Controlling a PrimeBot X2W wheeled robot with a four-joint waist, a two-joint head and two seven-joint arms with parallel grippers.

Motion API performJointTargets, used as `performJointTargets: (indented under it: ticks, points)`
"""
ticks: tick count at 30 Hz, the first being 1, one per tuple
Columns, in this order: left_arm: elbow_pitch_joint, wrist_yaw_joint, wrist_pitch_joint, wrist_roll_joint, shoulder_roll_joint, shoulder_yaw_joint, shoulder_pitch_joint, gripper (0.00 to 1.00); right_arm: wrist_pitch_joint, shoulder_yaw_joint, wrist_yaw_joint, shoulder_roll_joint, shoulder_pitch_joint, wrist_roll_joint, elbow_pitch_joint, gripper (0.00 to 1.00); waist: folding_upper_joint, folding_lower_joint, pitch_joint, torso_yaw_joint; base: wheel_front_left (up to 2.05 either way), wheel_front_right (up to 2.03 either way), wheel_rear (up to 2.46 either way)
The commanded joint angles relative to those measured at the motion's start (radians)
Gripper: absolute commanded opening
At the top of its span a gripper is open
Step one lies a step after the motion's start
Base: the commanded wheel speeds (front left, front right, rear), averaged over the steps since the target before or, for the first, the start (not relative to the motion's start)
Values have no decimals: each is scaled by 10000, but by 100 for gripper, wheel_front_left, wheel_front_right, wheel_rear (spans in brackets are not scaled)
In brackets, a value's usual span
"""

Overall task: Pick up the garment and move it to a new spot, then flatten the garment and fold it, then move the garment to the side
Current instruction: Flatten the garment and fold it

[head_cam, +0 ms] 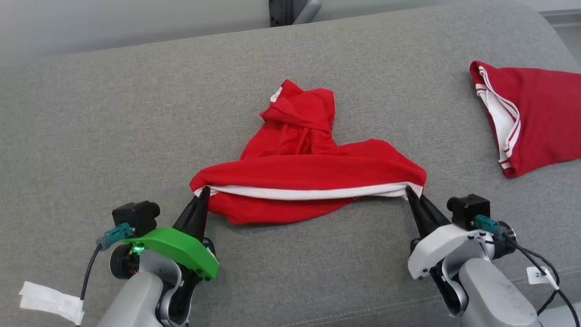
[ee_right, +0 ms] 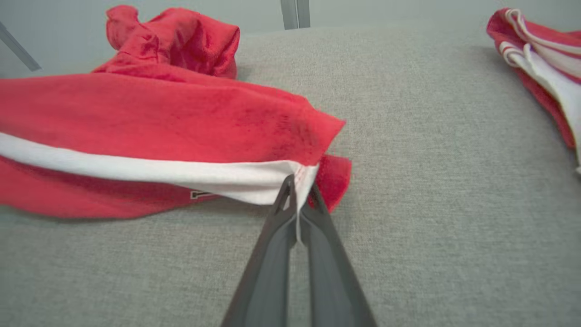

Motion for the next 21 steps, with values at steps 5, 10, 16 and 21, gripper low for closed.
performJointTargets:
  ticks: [5,10,16,21]
  points:
    - [-514,26,-269,73,210,95,96,0,-113,-156,-15,-232,125,441,-1535,0,93,0,-421,-103,0,0,0]
    - [-1376,130,-229,93,422,157,222,0,-14,-245,-15,-718,389,701,-3276,0,93,0,-934,-204,0,0,0]
    - [-2848,347,-70,276,998,324,386,0,612,-877,-17,-1251,756,717,-5305,0,93,0,-1594,-294,0,0,0]
    - [-4537,610,129,327,1485,564,509,0,1076,-1407,-17,-1423,1051,752,-7022,0,93,0,-2030,-299,0,0,0]
